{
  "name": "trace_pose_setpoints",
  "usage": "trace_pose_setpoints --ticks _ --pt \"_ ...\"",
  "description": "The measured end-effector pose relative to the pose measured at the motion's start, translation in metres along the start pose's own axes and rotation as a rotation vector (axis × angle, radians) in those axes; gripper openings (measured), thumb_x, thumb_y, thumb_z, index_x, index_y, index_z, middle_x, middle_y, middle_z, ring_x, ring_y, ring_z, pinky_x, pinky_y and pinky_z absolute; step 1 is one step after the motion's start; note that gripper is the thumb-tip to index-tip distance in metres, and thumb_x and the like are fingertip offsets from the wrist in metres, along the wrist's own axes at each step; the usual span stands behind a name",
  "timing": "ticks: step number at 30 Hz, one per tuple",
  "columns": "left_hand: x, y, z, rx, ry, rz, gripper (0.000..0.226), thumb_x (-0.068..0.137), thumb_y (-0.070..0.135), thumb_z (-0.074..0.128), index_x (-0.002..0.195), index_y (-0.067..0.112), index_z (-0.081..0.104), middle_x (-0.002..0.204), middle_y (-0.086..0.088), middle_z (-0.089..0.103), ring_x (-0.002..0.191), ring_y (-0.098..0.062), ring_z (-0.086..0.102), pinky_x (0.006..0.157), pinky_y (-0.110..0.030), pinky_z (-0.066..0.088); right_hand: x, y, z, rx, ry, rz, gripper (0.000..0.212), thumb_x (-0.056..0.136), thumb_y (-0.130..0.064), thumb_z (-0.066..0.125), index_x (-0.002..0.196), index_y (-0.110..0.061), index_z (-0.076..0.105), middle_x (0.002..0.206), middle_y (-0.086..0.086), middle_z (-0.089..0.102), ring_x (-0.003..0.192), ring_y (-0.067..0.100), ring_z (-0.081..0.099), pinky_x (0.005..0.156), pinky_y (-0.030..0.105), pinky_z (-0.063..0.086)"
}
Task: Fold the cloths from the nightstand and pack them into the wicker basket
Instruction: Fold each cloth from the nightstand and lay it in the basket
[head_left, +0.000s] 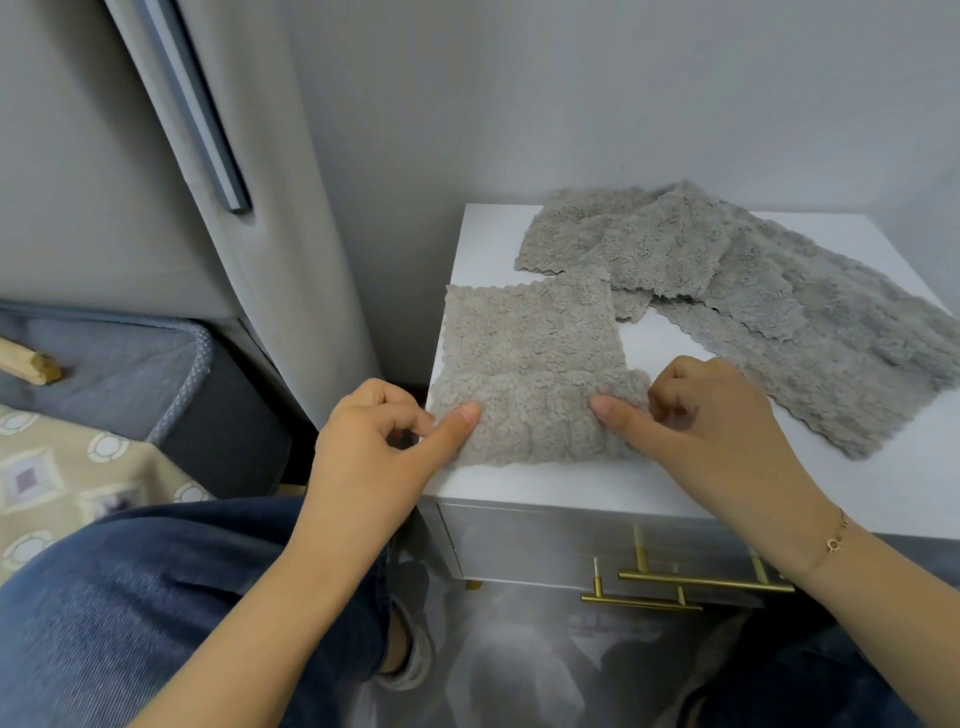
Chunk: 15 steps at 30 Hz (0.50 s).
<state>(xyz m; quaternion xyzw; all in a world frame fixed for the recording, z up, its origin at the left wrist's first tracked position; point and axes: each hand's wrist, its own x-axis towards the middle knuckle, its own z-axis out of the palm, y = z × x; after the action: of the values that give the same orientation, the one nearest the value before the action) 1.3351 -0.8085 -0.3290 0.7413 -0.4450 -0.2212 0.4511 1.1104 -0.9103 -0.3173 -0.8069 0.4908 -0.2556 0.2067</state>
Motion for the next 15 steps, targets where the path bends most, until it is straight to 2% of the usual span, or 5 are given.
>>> trace_pose_setpoints --ticks 3,6,8,10,15 --pt "0.003 -0.005 0.001 0.101 0.041 0.043 0.047 0.066 0.068 0.065 0.052 0.023 0.063 0.078 0.010 0.053 0.082 -0.009 0.054 0.075 -0.025 0.042 0.000 0.005 0.003 -0.017 0.071 -0.034 0.044 0.073 -0.067 0.059 0.067 -0.024 0.050 0.075 -0.009 0.050 0.076 0.011 0.045 0.073 0.030 0.038" --pt "0.004 -0.005 0.000 0.180 0.078 0.138 0.038 0.069 0.067 0.064 0.073 0.029 0.062 0.087 0.015 0.052 0.085 -0.003 0.053 0.076 -0.018 0.041 0.001 0.005 0.002 0.082 0.105 -0.152 0.041 0.079 -0.051 0.069 0.103 -0.022 0.053 0.099 -0.012 0.049 0.090 0.009 0.045 0.084 0.011 0.035" --pt "0.005 -0.004 -0.003 0.236 0.081 0.282 0.035 0.077 0.058 0.066 0.097 0.030 0.063 0.098 0.016 0.050 0.092 0.000 0.050 0.083 -0.012 0.039 0.002 0.005 0.003 -0.018 0.132 -0.357 0.031 0.089 -0.038 0.067 0.111 -0.017 0.059 0.110 -0.005 0.053 0.099 0.013 0.047 0.093 0.015 0.034" --pt "0.007 -0.004 -0.004 0.338 0.077 0.447 0.030 0.086 0.048 0.067 0.109 0.029 0.064 0.106 0.013 0.051 0.098 -0.004 0.049 0.090 -0.026 0.043 0.003 0.007 0.004 -0.120 0.141 -0.512 0.023 0.091 -0.027 0.063 0.109 -0.013 0.067 0.111 0.001 0.060 0.100 0.019 0.052 0.092 0.029 0.040" --pt "0.010 -0.009 -0.006 0.461 0.000 0.514 0.034 0.093 0.049 0.052 0.116 0.031 0.068 0.116 0.015 0.058 0.111 -0.010 0.048 0.091 -0.037 0.042 0.003 0.016 0.002 -0.158 -0.025 -0.543 0.039 0.098 -0.037 0.050 0.121 -0.010 0.067 0.114 -0.001 0.062 0.105 0.018 0.054 0.092 0.032 0.044"
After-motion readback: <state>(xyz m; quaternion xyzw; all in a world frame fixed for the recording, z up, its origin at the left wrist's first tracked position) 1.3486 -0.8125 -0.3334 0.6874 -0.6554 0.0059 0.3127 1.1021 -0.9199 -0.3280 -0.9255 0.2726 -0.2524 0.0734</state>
